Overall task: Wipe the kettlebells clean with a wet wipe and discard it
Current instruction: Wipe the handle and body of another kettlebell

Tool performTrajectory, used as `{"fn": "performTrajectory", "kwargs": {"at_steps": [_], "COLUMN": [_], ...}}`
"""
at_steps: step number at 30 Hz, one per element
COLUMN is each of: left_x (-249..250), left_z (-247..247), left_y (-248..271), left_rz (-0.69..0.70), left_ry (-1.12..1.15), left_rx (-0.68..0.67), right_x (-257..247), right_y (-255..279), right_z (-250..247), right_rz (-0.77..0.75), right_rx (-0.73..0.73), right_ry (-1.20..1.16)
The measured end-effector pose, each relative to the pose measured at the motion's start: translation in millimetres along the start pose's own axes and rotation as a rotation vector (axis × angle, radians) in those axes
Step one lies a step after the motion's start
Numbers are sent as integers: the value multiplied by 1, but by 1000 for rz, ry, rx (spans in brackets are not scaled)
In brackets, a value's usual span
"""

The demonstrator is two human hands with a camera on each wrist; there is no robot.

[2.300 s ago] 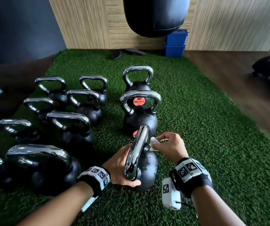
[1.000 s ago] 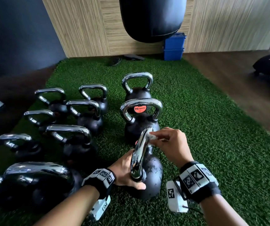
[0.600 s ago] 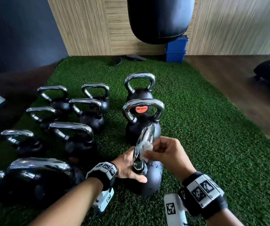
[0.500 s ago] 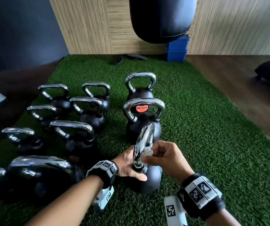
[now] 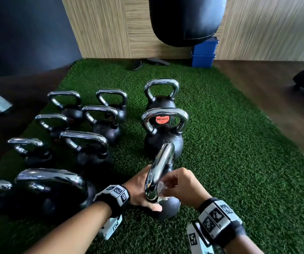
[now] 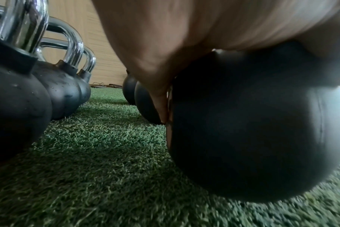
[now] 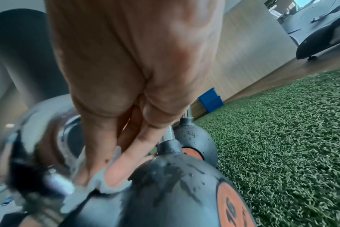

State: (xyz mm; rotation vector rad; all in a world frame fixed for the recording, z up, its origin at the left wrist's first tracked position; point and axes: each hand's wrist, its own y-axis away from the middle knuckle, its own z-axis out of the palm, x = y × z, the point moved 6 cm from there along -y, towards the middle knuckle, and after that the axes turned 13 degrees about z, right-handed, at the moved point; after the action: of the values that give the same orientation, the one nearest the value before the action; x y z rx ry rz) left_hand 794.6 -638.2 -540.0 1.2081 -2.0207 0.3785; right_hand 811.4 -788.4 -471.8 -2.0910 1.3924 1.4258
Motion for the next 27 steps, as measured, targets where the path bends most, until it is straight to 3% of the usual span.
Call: {"fn": "performTrajectory", "kwargs": {"at_steps": [5, 10, 15, 20, 25, 27], "left_x": [1, -5, 0, 4, 0, 3], "left_z": [9, 10, 9, 9, 8, 9], "left_y": [9, 11, 10, 13, 13, 16], "left_rz": [12, 72, 121, 117, 98, 114], "left_ry": [33, -31, -36, -56, -57, -51], "left_rx": [106, 106, 136, 107, 96, 91], "right_x": [-3, -11, -9, -4, 6, 3], "right_y": [-3, 1, -4, 2, -4, -4], "right_z": [13, 12, 17, 14, 16, 17], "right_rz": [-7, -14, 4, 61, 117, 104], "right_rx": [-161, -331, -343, -505, -570, -634], "right_ry": [159, -24, -27, -223, -781, -851]}}
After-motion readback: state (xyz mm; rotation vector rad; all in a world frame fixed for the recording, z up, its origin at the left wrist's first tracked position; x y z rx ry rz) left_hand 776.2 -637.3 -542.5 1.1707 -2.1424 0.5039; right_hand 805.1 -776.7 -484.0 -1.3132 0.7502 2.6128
